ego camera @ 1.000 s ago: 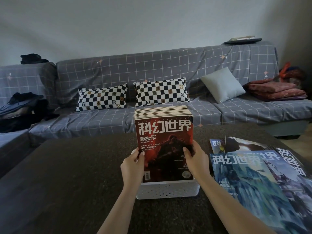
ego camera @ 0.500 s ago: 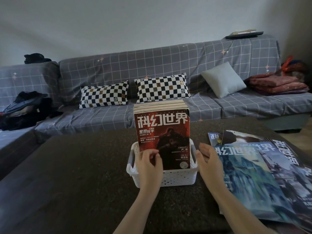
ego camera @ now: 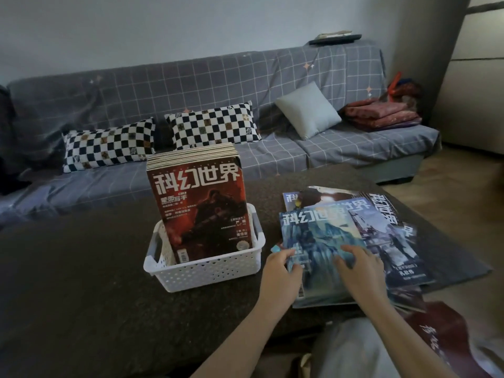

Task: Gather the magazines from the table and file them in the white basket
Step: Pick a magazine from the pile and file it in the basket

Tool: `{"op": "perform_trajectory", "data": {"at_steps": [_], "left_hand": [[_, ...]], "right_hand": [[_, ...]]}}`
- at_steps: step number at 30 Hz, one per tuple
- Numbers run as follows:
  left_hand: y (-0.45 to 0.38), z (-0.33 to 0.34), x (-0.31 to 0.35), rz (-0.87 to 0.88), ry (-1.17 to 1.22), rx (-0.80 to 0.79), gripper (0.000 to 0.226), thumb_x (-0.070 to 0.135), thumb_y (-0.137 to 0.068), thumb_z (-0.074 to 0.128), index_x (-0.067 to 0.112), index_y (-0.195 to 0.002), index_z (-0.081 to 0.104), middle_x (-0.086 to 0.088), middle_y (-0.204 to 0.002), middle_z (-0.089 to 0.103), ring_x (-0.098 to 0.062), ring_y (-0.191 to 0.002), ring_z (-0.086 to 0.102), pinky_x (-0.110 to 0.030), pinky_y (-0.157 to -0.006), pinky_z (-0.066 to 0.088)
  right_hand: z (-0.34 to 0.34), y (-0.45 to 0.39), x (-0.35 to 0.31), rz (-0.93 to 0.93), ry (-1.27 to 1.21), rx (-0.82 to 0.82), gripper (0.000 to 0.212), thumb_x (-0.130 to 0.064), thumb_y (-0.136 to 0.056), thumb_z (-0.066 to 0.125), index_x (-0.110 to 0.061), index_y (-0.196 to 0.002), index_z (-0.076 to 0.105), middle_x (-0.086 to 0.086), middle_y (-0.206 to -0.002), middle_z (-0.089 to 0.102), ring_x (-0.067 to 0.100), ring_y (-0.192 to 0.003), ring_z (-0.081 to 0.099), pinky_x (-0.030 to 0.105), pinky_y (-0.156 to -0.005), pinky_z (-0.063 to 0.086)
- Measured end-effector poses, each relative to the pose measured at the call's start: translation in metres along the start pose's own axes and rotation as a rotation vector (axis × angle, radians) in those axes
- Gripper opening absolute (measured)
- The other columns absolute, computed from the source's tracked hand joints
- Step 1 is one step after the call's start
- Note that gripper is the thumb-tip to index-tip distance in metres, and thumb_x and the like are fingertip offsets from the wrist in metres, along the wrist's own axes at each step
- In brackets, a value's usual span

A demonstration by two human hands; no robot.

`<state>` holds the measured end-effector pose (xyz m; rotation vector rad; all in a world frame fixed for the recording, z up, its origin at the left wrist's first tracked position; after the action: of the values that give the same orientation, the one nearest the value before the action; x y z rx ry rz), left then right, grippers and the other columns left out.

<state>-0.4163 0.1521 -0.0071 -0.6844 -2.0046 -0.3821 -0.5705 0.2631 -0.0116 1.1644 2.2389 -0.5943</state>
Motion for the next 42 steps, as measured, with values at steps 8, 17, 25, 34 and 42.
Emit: {"op": "perform_trajectory", "data": {"at_steps": [8,17,25,34,42], "left_hand": [[-0.01,0.02,-0.016,-0.192,0.073,0.063,0.049,0.021,-0.09,0.061,0.016,-0.137,0.046,-0.005,-0.13,0.054,-0.017,-0.113,0.056,-0.032,-0.097,0.047],[-0.011,0.023,-0.008,-0.226,0.269,-0.047,0.044,0.022,-0.094,0.058,0.02,-0.137,0.044,0.002,-0.127,0.057,-0.016,-0.111,0.059,-0.036,-0.097,0.049],[-0.006,-0.019,0.005,-0.052,0.36,0.0,0.043,0.027,-0.094,0.058,0.031,-0.134,0.043,0.014,-0.118,0.056,-0.002,-0.103,0.059,-0.018,-0.078,0.051],[-0.006,-0.093,0.013,0.066,0.472,0.106,0.027,0.022,-0.096,0.055,0.033,-0.121,0.054,0.008,-0.113,0.067,-0.006,-0.097,0.067,-0.022,-0.075,0.056],[-0.009,-0.173,0.003,0.138,0.49,0.243,0.025,0.018,-0.095,0.056,0.037,-0.111,0.058,0.013,-0.103,0.071,-0.005,-0.095,0.068,-0.02,-0.069,0.055]], "right_hand": [[-0.01,-0.006,0.043,0.109,0.152,-0.019,0.059,-0.051,-0.081,0.063,-0.018,-0.129,0.053,0.008,-0.134,0.051,0.032,-0.123,0.041,0.037,-0.102,0.031],[-0.017,-0.002,0.052,0.212,-0.126,0.019,0.059,-0.036,-0.079,0.072,-0.01,-0.13,0.055,0.015,-0.126,0.056,0.031,-0.116,0.049,0.038,-0.094,0.043],[-0.022,-0.001,0.033,0.269,-0.604,-0.031,0.034,-0.03,-0.08,0.073,-0.011,-0.108,0.066,0.003,-0.094,0.07,0.018,-0.08,0.064,0.029,-0.06,0.046],[-0.029,-0.003,-0.049,0.139,-0.894,-0.094,0.028,-0.021,-0.084,0.068,-0.018,-0.107,0.053,-0.004,-0.092,0.069,0.011,-0.077,0.067,0.028,-0.057,0.051],[-0.011,-0.012,-0.133,-0.081,-0.937,-0.187,0.036,-0.02,-0.087,0.065,-0.02,-0.121,0.053,-0.005,-0.099,0.071,0.01,-0.084,0.069,0.032,-0.068,0.058]]}}
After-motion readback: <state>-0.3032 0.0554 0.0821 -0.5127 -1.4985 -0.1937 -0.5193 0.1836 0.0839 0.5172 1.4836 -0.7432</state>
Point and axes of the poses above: each hand's wrist, its own y-axis away from the middle knuckle, its own z-axis out of the palm, x = y × z, the point moved 6 cm from there along -y, towards the middle knuckle
